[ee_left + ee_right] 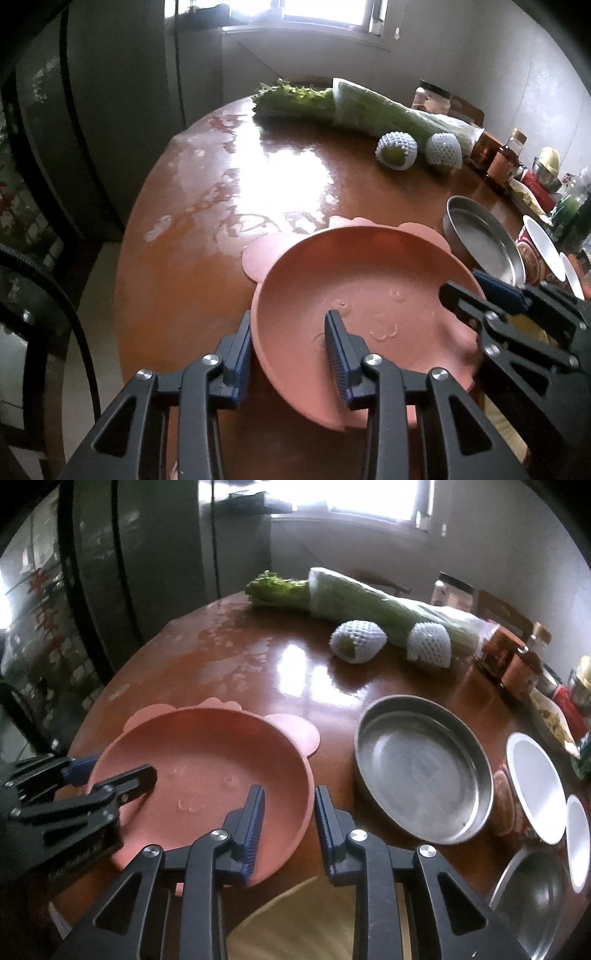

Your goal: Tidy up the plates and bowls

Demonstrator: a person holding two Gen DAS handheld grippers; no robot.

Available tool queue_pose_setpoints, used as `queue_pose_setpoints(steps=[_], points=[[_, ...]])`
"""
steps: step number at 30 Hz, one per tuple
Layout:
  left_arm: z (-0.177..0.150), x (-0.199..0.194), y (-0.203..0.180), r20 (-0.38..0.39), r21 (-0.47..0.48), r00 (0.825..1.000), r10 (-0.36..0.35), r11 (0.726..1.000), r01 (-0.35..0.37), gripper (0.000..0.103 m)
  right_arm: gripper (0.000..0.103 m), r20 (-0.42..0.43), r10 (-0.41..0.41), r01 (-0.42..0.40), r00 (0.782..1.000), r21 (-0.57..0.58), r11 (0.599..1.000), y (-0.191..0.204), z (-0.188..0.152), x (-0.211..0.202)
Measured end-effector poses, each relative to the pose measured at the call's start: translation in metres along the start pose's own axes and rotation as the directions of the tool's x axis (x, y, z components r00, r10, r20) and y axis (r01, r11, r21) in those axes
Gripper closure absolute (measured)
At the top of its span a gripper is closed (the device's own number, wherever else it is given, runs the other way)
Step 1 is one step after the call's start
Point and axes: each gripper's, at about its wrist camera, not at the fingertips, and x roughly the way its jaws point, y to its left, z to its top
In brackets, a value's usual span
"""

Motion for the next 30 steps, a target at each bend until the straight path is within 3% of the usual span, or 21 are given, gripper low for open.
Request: queue_pose_setpoints(steps=[10,30], points=[[-0.019,-0.008,-0.009,0.011,0.019,0.998,0.062,0.998,-0.062,0.065,0.075,-0.035,-0.02,0.018,0.999,-0.036,0.999,0.009,0.007,0.015],[-0.019,-0.014,0.003,0.029,-0.054,0.999,0.037,0.998,-0.035,0.063,0.067,0.018,0.018,-0.018,1.0,-0.027,0.999,0.012,0.006,-0.004]])
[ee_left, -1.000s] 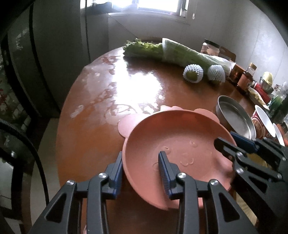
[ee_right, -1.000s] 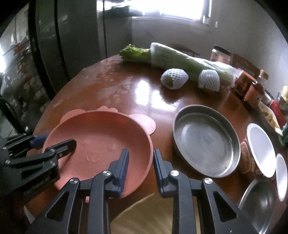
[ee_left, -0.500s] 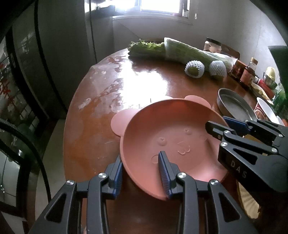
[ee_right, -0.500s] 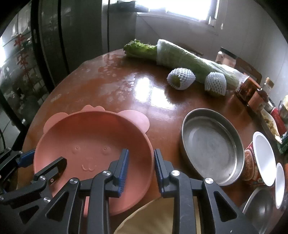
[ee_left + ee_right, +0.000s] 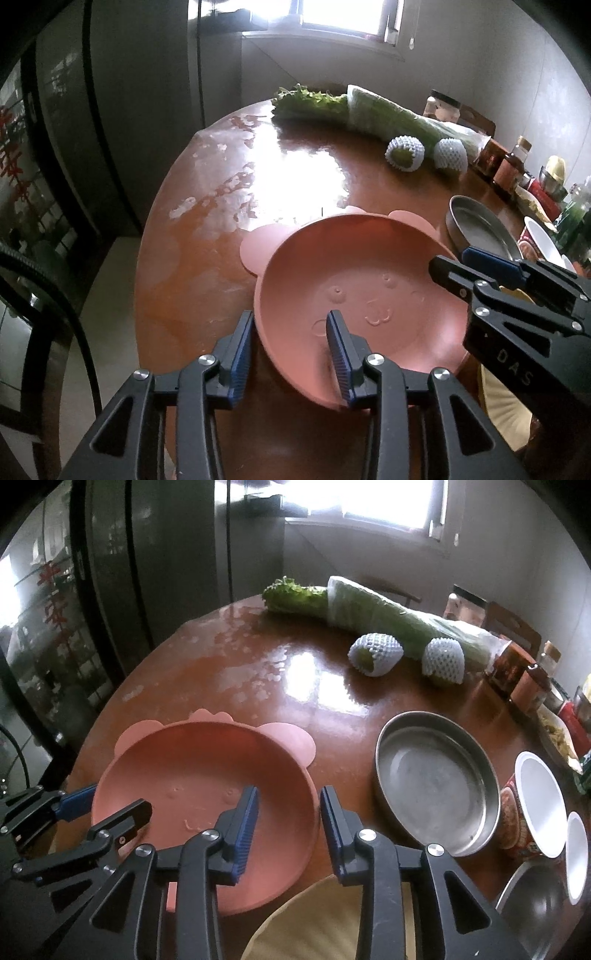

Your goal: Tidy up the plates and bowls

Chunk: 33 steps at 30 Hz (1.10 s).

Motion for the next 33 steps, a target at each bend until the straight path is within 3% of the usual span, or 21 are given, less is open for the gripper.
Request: queue_pose_setpoints(steps=[5,14,26,33], points=[[0.0,-0.01,0.005,0.024,-0.025,0.999,0.022,0.999,-0.021,0.055,0.065,0.016,0.011,-0.011,1.0,0.022,1.0,-0.004,-0.002,-0.011],[-0.001,-0.039,0.006,0.079,-0.036,0.997,0.02,0.999,-0.018,0.053,0.062,0.079,0.006,-0.01,0.997,0.045,0.999,-0.015,-0.01,-0.049],[-0.02,-0.071,-0.038,0.085,0.045,0.993,-0.084,0.996,0.08,0.053,0.06,0.131,-0.022,0.009,0.991,0.098,0.995,-0.044,-0.038,-0.103],[-0.037,-0.066,-0.074,0.014,0.097,0.987,-0.16,0.983,0.158,0.053,0.059,0.133,-0.042,0.026,0.99,0.121,0.992,-0.059,-0.072,-0.129]])
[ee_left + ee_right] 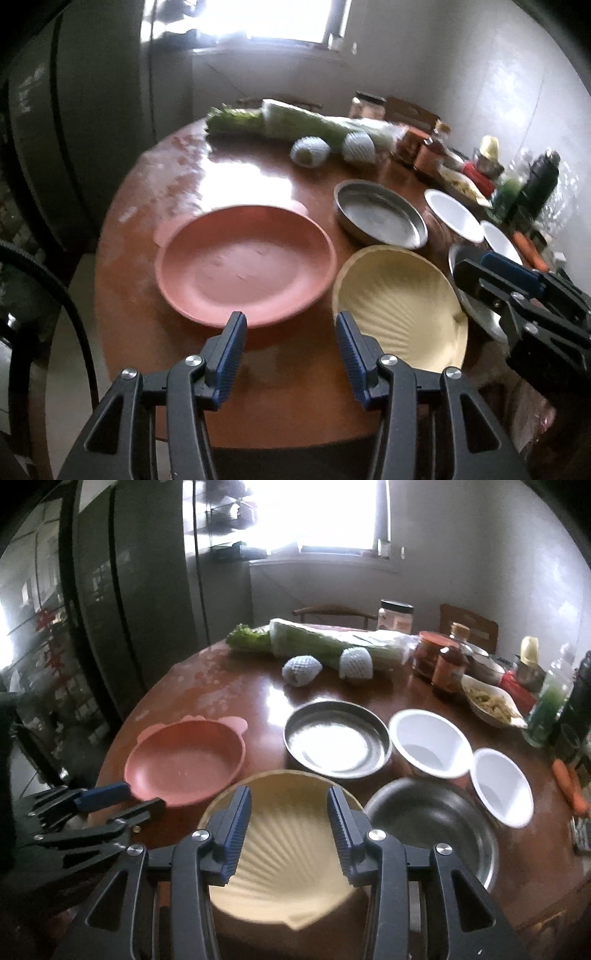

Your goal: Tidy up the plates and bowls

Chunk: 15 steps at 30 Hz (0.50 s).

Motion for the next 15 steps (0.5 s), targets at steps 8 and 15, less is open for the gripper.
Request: queue_pose_setpoints(steps=[8,15], points=[[-0.01,0.014,-0.022,-0.054,0.017,0.998,-0.026,0.999,0.027,0.053,0.059,-0.042,-0.01,0.011,0.999,0.02,1.0,-0.015,-0.037,-0.011],[-0.01,0.03,-0.029,-0.096,0.011,0.995,-0.024,1.0,0.025,0.053,0.059,-0.076,-0.001,0.005,0.997,0.054,0.999,-0.022,-0.064,-0.015]])
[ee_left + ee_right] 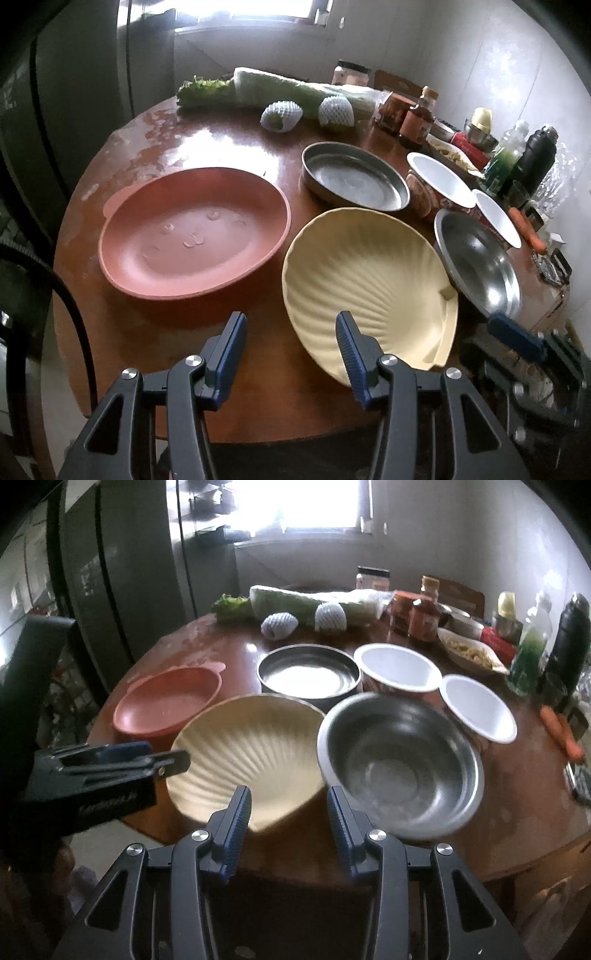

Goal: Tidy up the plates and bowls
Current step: 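Grasp the yellow shell plate rim with the right gripper and lift it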

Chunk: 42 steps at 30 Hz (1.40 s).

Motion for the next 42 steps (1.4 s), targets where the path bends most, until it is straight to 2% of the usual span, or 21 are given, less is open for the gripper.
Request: queue_pose_setpoints(steps=[9,17,24,30,33,42], points=[[0.004,0.017,-0.003,-0.033,-0.01,0.999,-0.002,1.0,0.002,0.053,0.059,-0.033,0.028,-0.027,0.999,0.024,0.999,0.0,-0.007,0.008],[0.008,0.022,-0.003,-0.026,-0.008,1.0,-0.012,1.0,0.012,0.053,0.059,-0.046,0.052,-0.047,0.998,0.113,0.993,-0.005,-0.006,0.022],[0.008,0.024,-0.007,-0.009,0.013,0.999,-0.038,0.999,0.038,0.053,0.059,-0.031,0.005,-0.001,1.0,0.141,0.99,-0.007,0.001,0.038],[0.008,0.025,-0.011,0.008,0.03,0.999,-0.045,0.999,0.045,0.058,0.067,-0.016,-0.029,0.03,0.999,0.096,0.995,-0.003,0.003,0.045],[0.005,0.023,-0.011,0.01,0.038,0.999,-0.039,0.999,0.038,0.058,0.068,-0.016,-0.044,0.045,0.999,0.079,0.996,0.0,0.002,0.044],[-0.001,-0.001,-0.005,0.049,0.041,0.999,-0.011,0.999,0.009,0.058,0.068,-0.003,-0.02,0.02,1.0,0.049,0.999,0.012,0.0,0.033]])
